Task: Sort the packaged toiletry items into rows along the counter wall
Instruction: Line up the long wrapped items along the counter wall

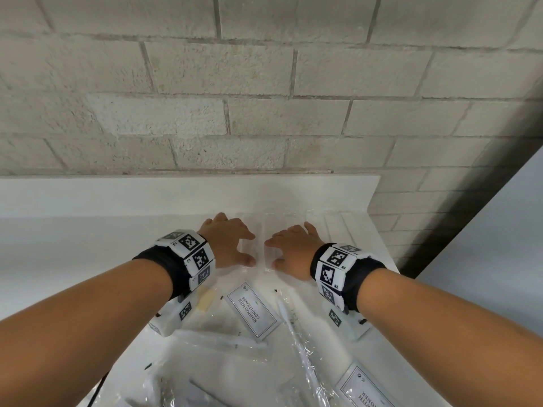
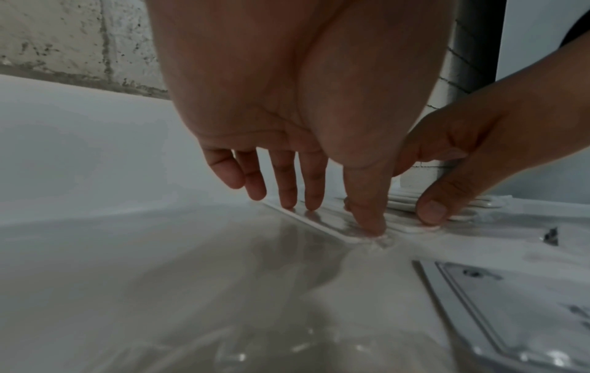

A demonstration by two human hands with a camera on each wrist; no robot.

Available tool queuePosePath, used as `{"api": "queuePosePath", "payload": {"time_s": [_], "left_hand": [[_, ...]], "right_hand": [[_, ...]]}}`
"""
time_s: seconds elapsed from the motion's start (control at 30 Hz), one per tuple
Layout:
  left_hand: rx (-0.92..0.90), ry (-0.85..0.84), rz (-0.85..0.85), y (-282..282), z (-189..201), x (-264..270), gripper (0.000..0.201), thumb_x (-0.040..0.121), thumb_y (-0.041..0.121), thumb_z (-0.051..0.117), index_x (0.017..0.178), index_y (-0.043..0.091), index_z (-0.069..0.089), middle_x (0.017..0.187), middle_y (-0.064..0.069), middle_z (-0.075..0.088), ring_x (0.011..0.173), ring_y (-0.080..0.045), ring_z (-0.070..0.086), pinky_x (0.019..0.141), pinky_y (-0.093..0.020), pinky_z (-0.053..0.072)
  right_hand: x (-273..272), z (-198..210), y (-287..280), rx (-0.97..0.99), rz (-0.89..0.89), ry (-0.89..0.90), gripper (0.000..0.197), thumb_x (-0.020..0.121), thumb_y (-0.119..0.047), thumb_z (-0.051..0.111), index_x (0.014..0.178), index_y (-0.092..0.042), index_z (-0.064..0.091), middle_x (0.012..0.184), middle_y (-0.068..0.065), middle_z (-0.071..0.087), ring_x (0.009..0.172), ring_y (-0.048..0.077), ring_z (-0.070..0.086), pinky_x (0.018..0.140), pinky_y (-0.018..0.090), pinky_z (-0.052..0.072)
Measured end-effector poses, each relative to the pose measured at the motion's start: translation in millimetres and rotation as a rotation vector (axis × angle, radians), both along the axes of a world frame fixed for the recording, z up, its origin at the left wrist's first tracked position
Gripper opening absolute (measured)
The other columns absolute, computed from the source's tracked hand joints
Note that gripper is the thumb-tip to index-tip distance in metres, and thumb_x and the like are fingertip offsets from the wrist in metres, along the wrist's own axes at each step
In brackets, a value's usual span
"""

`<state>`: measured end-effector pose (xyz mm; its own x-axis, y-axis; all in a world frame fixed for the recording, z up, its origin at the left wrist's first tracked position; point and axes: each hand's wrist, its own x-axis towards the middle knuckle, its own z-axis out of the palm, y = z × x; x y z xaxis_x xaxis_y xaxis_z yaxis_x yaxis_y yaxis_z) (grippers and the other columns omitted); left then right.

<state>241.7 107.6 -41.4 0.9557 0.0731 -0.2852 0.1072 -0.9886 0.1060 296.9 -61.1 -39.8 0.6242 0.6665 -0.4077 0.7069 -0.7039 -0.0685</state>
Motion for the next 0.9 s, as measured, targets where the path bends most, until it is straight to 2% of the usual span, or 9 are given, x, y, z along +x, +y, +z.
{"api": "queuePosePath", "payload": {"time_s": [0.2,0.3,0.4,0.5,0.6,0.73,0.9], "left_hand": [[-0.029,0.001,0.023,-1.2,1.5,2.0,0.064,0.081,0.062,0.059,0.138,0.038,0.045,0.145,0.012,0.042,0.133,-0.019,0.029,0.11,-0.038,0.023],[-0.104,-0.067,0.034,-6.6,4.8,5.8,0.053,0.085,0.059,0.056,0.133,0.035,0.051,0.142,0.011,0.046,0.132,-0.018,0.031,0.111,-0.038,0.024],[-0.142,-0.127,-0.037,-22.0,7.8,13.3,0.047,0.088,0.057,0.053,0.13,0.036,0.055,0.139,0.012,0.05,0.13,-0.017,0.034,0.11,-0.038,0.025],[-0.116,-0.12,-0.125,-46.6,6.5,21.8,0.05,0.088,0.06,0.05,0.132,0.037,0.052,0.141,0.013,0.049,0.131,-0.016,0.033,0.11,-0.036,0.024],[-0.039,-0.065,-0.154,-67.7,1.3,28.6,0.062,0.083,0.066,0.049,0.137,0.036,0.049,0.144,0.011,0.047,0.134,-0.019,0.032,0.111,-0.039,0.023],[0.063,-0.007,-0.167,-76.0,-1.6,33.4,0.068,0.079,0.069,0.05,0.138,0.035,0.047,0.144,0.009,0.046,0.131,-0.022,0.034,0.108,-0.039,0.025],[0.058,-0.009,-0.139,-75.0,-2.1,35.0,0.068,0.077,0.069,0.053,0.136,0.035,0.049,0.141,0.01,0.049,0.127,-0.021,0.036,0.107,-0.038,0.028]], "right_hand": [[0.5,2.6,-5.4,0.076,-0.032,0.019,0.055,0.097,-0.039,0.042,0.149,-0.031,0.027,0.158,-0.004,0.023,0.148,0.024,0.011,0.119,0.047,-0.006],[7.1,9.7,-17.8,0.186,-0.119,-0.054,0.047,0.097,-0.038,0.044,0.143,-0.032,0.038,0.153,-0.003,0.034,0.145,0.023,0.021,0.12,0.044,0.001],[20.1,15.3,-38.9,0.134,-0.189,-0.141,0.04,0.097,-0.035,0.042,0.137,-0.033,0.045,0.148,-0.002,0.041,0.141,0.023,0.026,0.119,0.043,0.006],[24.6,13.8,-57.3,0.035,-0.197,-0.123,0.045,0.097,-0.037,0.041,0.141,-0.032,0.041,0.151,-0.003,0.037,0.144,0.021,0.02,0.119,0.044,-0.001],[20.3,9.7,-65.1,-0.035,-0.147,-0.088,0.05,0.098,-0.041,0.038,0.146,-0.031,0.033,0.155,-0.005,0.03,0.147,0.023,0.012,0.118,0.049,-0.008],[17.8,8.8,-69.0,-0.058,-0.127,-0.065,0.053,0.098,-0.042,0.04,0.148,-0.03,0.028,0.157,-0.006,0.026,0.148,0.024,0.009,0.117,0.05,-0.009],[21.2,7.7,-69.3,-0.061,-0.126,-0.047,0.054,0.097,-0.04,0.042,0.149,-0.031,0.026,0.157,-0.006,0.026,0.148,0.023,0.01,0.117,0.049,-0.01]]}}
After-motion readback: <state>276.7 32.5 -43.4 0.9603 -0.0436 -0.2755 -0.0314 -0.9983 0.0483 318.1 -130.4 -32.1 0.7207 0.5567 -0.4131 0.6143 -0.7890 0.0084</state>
